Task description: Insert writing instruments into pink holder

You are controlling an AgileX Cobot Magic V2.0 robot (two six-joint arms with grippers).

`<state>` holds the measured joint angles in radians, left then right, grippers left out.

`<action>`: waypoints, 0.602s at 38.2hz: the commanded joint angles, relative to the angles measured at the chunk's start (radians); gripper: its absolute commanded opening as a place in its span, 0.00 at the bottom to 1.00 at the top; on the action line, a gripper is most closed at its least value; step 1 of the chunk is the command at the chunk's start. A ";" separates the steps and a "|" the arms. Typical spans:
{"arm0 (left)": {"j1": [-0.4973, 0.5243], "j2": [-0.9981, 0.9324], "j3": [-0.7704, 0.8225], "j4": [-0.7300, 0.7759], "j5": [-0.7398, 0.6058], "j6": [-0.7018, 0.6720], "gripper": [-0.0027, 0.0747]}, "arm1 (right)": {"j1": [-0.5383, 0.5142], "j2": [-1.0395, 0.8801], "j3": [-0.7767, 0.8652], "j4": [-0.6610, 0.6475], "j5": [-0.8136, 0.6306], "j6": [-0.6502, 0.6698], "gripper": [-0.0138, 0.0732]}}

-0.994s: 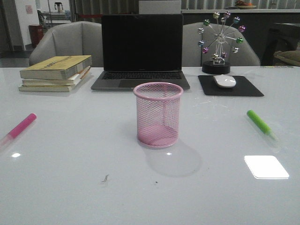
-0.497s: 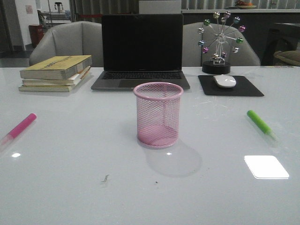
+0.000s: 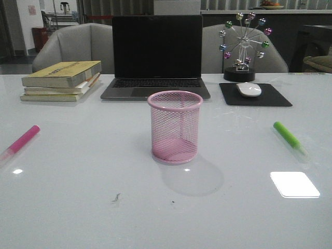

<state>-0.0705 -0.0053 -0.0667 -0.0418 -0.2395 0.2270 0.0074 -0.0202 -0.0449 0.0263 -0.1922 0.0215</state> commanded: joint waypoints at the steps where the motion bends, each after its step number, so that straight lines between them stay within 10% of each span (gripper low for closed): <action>1: -0.001 -0.007 -0.094 -0.010 -0.068 -0.008 0.15 | -0.003 -0.006 -0.127 -0.006 -0.004 0.002 0.22; 23: -0.001 0.487 -0.486 0.016 0.043 -0.008 0.15 | -0.003 0.470 -0.525 -0.055 0.108 0.002 0.22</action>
<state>-0.0705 0.3903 -0.4648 -0.0312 -0.1344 0.2270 0.0074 0.3608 -0.4911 -0.0185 -0.0093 0.0238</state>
